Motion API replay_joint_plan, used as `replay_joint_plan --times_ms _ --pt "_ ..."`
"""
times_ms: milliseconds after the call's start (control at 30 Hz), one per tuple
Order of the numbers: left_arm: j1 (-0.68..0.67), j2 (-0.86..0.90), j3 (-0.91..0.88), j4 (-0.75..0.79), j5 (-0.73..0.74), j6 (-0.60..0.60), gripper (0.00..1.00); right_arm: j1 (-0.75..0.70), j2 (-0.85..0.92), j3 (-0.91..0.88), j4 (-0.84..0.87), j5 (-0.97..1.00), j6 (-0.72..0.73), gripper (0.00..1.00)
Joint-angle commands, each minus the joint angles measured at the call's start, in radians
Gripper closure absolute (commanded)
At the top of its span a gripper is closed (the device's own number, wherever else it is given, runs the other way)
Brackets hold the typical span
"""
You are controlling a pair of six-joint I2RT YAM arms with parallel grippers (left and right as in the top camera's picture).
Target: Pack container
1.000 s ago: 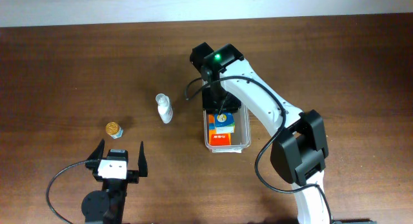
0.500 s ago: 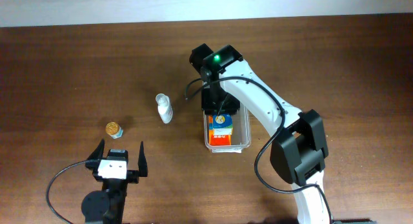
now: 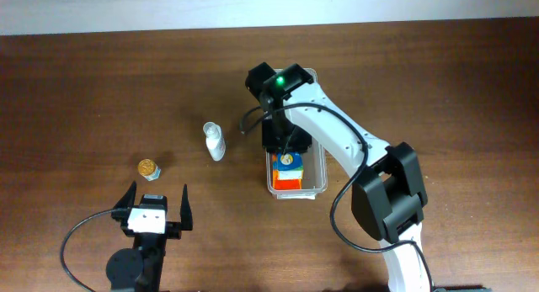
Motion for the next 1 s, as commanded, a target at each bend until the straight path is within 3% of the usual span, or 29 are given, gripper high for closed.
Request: replay_joint_plan --times_ms 0,967 --pt "0.005 -0.005 -0.01 0.0 0.004 0.016 0.01 0.01 -0.031 -0.03 0.005 0.011 0.016 0.58" --pt "0.005 -0.005 -0.01 0.0 0.004 0.016 0.01 0.018 -0.031 -0.033 -0.03 -0.087 0.016 0.56"
